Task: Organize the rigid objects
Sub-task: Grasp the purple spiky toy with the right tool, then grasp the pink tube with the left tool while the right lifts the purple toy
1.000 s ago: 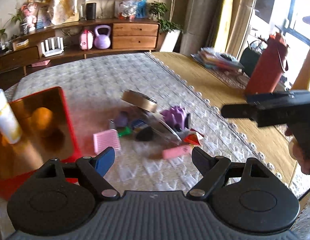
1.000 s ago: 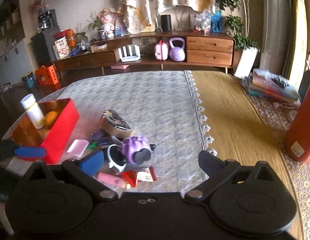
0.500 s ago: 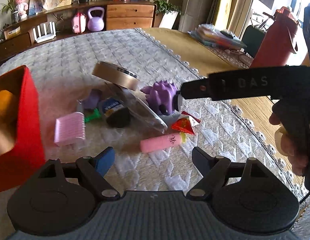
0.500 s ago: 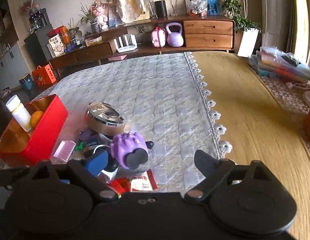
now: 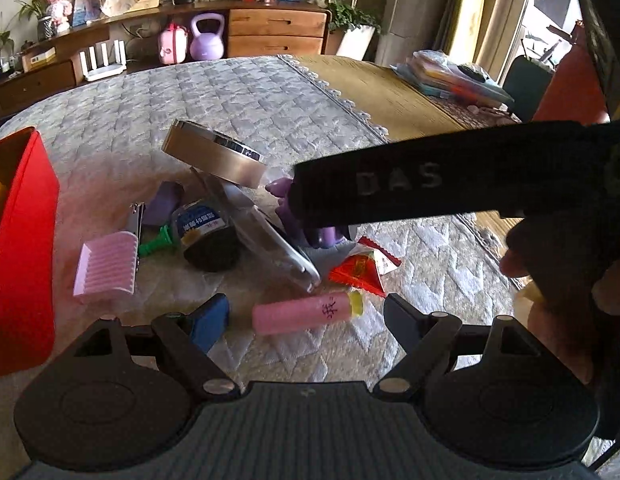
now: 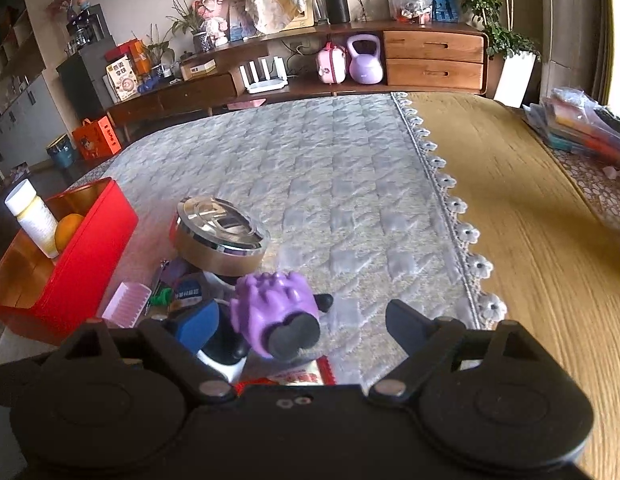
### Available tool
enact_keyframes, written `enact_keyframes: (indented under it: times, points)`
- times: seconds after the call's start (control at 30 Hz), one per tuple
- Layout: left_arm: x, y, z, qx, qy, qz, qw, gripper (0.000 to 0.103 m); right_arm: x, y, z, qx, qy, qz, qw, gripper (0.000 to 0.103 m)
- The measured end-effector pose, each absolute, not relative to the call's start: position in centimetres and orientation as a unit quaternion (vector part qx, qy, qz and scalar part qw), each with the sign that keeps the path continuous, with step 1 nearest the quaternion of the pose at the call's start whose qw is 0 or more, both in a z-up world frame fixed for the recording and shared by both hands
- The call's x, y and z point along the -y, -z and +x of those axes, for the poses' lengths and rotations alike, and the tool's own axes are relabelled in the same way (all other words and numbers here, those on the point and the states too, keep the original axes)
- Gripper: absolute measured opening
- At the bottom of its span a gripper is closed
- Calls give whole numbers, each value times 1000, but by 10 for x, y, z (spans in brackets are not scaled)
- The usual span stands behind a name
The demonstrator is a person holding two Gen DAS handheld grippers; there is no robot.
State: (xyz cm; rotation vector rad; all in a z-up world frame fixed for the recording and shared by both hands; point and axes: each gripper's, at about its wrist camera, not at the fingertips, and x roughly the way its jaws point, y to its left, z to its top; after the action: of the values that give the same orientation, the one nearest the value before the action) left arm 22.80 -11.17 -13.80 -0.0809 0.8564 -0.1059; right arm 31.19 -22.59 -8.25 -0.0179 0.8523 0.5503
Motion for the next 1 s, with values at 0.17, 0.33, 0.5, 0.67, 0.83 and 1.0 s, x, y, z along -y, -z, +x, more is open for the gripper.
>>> enact_keyframes:
  times: [0.17, 0.33, 0.5, 0.67, 0.83, 1.0]
  points:
    - [115, 140, 226, -406, 43, -28, 912, 84, 221, 89, 321, -416, -263, 4, 871, 82]
    - [120, 141, 223, -400, 31, -13, 916, 79, 222, 95, 324, -423, -272, 21, 864, 77]
    - [120, 142, 219, -394, 22, 4, 919, 61, 219, 97, 324, -429, -282, 32, 857, 69]
    - [117, 140, 217, -394, 23, 12, 919, 58, 218, 95, 320, -429, -286, 39, 856, 60]
    - [112, 139, 215, -397, 26, 7, 918, 58, 221, 92, 314, -423, -270, 43, 864, 60]
    - [105, 136, 209, -402, 24, 0, 916, 58, 229, 81, 303, -413, -264, 48, 870, 60]
